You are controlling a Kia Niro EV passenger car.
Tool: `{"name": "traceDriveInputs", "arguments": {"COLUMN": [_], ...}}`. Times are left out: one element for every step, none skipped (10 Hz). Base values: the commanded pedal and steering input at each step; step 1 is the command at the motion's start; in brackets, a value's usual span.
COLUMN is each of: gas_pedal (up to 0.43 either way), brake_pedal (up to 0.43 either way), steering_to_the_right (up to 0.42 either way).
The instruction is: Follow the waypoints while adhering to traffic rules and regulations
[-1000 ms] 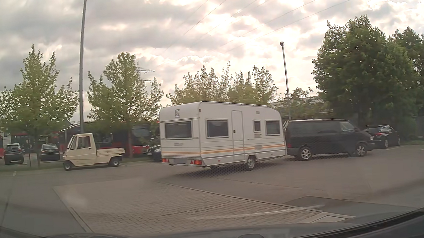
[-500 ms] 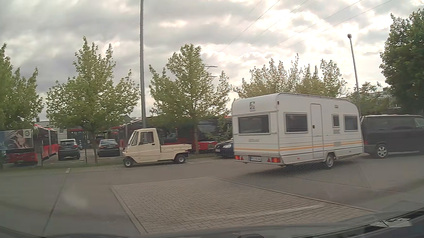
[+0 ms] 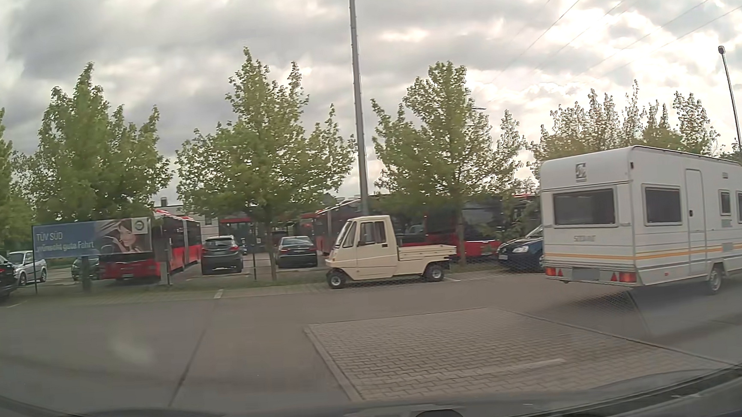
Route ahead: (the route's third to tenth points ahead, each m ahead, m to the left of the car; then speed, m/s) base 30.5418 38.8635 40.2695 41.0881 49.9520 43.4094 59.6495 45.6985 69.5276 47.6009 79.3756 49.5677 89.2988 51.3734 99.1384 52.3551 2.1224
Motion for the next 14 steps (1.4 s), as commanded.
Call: {"name": "traceDriveInputs", "arguments": {"gas_pedal": [0.028, 0.028, 0.028, 0.028, 0.028, 0.028, 0.028, 0.028, 0.028, 0.028, 0.028, 0.028, 0.028, 0.028], "brake_pedal": [0.000, 0.000, 0.000, 0.000, 0.000, 0.000, 0.000, 0.000, 0.000, 0.000, 0.000, 0.000, 0.000, 0.000], "steering_to_the_right": [-0.701, -0.680, -0.666, -0.644, -0.611, -0.570, -0.544, -0.519, -0.489, -0.449, -0.419, -0.394, -0.375, -0.358]}}
